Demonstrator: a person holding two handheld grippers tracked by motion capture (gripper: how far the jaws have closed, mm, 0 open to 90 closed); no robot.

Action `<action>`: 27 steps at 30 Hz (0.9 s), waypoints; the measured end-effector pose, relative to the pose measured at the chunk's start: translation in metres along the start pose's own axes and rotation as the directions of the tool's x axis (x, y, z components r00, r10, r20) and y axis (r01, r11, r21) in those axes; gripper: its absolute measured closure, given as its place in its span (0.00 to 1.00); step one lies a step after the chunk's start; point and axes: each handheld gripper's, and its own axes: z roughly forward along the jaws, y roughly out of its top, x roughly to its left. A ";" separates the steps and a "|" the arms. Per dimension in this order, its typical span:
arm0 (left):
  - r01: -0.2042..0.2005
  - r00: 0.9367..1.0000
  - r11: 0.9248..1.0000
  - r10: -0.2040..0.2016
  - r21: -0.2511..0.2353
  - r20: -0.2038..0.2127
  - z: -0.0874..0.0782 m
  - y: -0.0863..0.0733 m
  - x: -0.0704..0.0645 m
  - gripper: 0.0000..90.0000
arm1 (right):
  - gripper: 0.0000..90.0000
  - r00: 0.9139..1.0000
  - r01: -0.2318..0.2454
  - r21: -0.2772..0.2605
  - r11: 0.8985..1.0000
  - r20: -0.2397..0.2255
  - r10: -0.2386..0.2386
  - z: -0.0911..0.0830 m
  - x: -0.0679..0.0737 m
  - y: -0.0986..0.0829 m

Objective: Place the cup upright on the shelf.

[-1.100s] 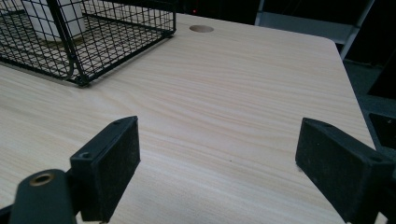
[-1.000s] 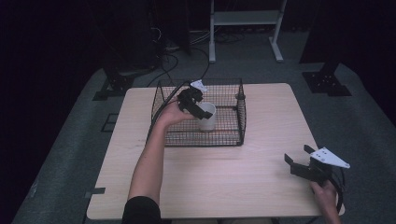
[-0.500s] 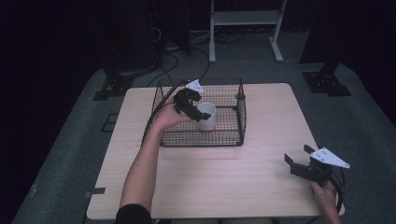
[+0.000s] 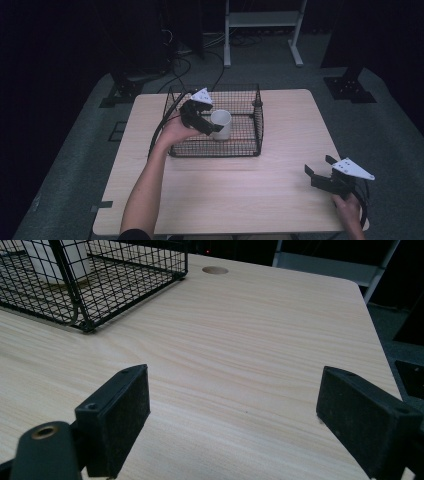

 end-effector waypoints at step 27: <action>-0.015 0.999 0.997 0.012 -0.075 -0.037 -0.028 -0.022 -0.043 0.09 | 0.14 1.000 0.001 0.002 1.000 -0.001 -0.001 0.000 0.000 0.000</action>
